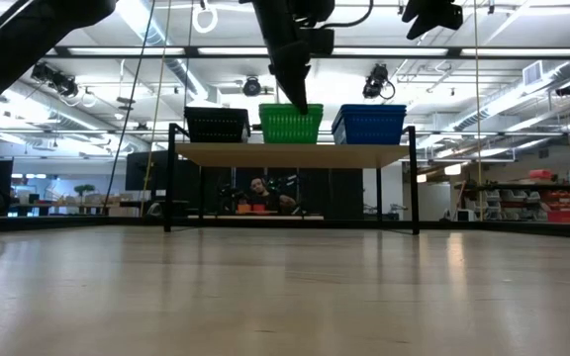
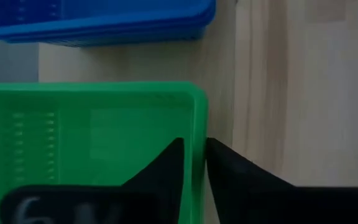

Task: Stack baskets on shelf by color
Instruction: Stack the green basket on top of the other green baskets on the shelf, then return to Home Position

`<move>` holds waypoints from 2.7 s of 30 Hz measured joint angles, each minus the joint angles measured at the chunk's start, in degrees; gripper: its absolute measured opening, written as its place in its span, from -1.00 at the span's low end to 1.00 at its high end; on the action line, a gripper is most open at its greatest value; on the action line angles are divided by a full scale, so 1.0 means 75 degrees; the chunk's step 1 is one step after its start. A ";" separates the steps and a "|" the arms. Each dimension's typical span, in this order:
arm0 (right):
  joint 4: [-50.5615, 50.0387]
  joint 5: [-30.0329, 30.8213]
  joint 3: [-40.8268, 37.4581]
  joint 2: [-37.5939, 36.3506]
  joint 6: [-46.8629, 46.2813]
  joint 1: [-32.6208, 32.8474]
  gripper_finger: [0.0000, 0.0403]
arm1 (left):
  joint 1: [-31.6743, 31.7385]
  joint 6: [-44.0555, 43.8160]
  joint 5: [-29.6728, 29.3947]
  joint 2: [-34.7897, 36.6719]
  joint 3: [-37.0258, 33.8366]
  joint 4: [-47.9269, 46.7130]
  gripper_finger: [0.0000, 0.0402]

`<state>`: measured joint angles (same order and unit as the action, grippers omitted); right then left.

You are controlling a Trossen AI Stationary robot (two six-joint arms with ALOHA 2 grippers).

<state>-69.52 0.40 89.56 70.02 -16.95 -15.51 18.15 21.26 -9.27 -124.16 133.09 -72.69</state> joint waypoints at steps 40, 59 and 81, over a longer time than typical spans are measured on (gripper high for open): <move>0.0256 -0.0029 0.0000 -0.0488 0.0196 0.0151 -0.21 | -0.1647 -0.3139 -0.0553 0.1897 0.0010 0.1453 -0.64; 0.2062 0.0143 -0.2452 -0.3687 -0.2108 0.0398 -0.97 | -0.2680 -0.4039 -0.1090 0.2477 0.0001 0.1782 -0.99; 0.4916 0.0341 -0.6808 -0.7194 -0.2308 0.0560 -0.98 | -0.4822 -0.6355 -0.3471 0.5392 -0.3318 0.1967 -1.00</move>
<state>-32.65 2.96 38.50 16.06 -34.26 -11.31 -18.01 -26.41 -35.30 -83.72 108.20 -57.93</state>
